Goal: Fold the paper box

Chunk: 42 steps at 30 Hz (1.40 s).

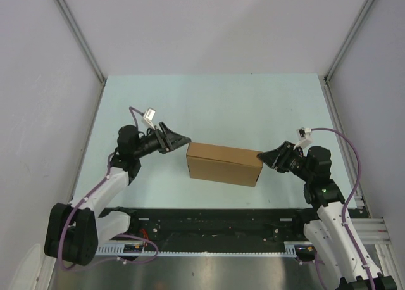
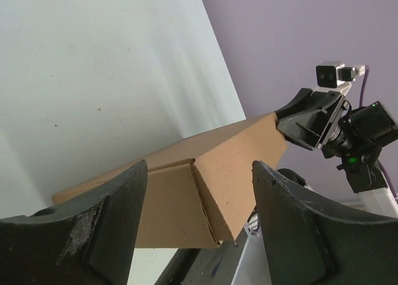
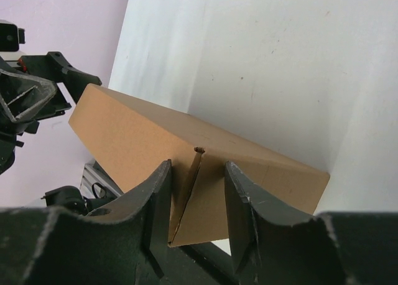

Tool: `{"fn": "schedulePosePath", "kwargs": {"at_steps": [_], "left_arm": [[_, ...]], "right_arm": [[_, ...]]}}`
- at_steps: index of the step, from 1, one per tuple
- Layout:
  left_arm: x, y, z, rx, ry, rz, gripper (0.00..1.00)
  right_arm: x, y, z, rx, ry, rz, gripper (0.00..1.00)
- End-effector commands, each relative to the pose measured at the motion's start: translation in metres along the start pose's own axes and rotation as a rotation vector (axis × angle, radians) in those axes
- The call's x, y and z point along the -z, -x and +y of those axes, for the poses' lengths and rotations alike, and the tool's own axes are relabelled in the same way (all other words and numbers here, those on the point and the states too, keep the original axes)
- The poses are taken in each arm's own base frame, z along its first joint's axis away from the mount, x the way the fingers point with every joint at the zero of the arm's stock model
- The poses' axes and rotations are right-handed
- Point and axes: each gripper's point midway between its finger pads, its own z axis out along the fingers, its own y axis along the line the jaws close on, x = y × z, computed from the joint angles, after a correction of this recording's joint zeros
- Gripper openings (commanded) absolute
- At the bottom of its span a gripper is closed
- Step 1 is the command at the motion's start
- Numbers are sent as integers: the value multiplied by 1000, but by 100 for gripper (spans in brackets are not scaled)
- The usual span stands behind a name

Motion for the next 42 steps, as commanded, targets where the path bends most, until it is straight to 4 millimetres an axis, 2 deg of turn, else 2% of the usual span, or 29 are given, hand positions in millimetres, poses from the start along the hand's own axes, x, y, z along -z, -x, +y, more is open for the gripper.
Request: {"fn": "schedulePosePath", "kwargs": {"at_steps": [1, 12, 21, 25, 32, 35, 42], "left_arm": [[13, -9, 3, 5, 12, 12, 73], [20, -34, 13, 38, 3, 49, 69], [19, -32, 6, 50, -36, 45, 68], [20, -40, 13, 60, -25, 56, 63], [22, -60, 28, 93, 6, 80, 47], [19, -69, 33, 85, 41, 101, 46], [20, -90, 60, 117, 177, 124, 43]], "right_arm": [[3, -41, -38, -47, -133, 135, 27], [3, -40, -38, -44, -134, 131, 27], [4, -41, -39, -43, -139, 133, 27], [4, -41, -40, -43, -141, 133, 27], [4, -41, -41, -45, -150, 131, 27], [4, -40, -43, -44, -158, 127, 26], [3, -43, -46, -39, -185, 126, 26]]}}
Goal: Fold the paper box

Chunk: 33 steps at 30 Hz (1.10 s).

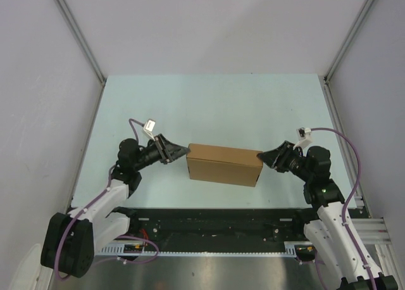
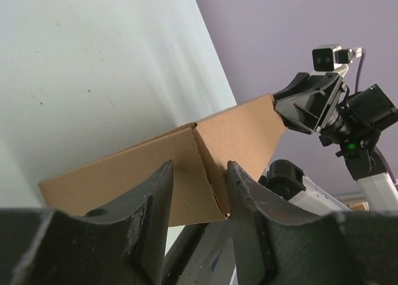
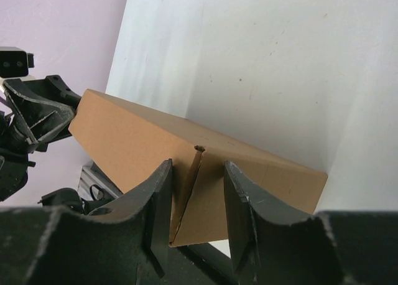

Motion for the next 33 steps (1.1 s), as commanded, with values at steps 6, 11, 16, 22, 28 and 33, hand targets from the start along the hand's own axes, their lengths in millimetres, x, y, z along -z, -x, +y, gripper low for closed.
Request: {"fn": "schedulePosePath", "kwargs": {"at_steps": [6, 11, 16, 22, 28, 33], "left_arm": [[12, -72, 68, 137, 261, 128, 40], [15, -83, 76, 160, 288, 125, 39], [19, -85, 84, 163, 327, 118, 38], [25, -90, 94, 174, 377, 107, 36], [26, -93, 98, 171, 395, 118, 34], [22, -81, 87, 136, 361, 90, 36]], "right_arm": [[4, -44, -47, -39, -197, 121, 25], [4, -43, -46, -37, -200, 117, 26], [5, -44, -49, -47, -217, 113, 25], [6, -52, -54, -80, -223, 115, 21], [6, -59, -59, -95, -235, 123, 17], [7, -55, -48, -59, -187, 108, 21]]}}
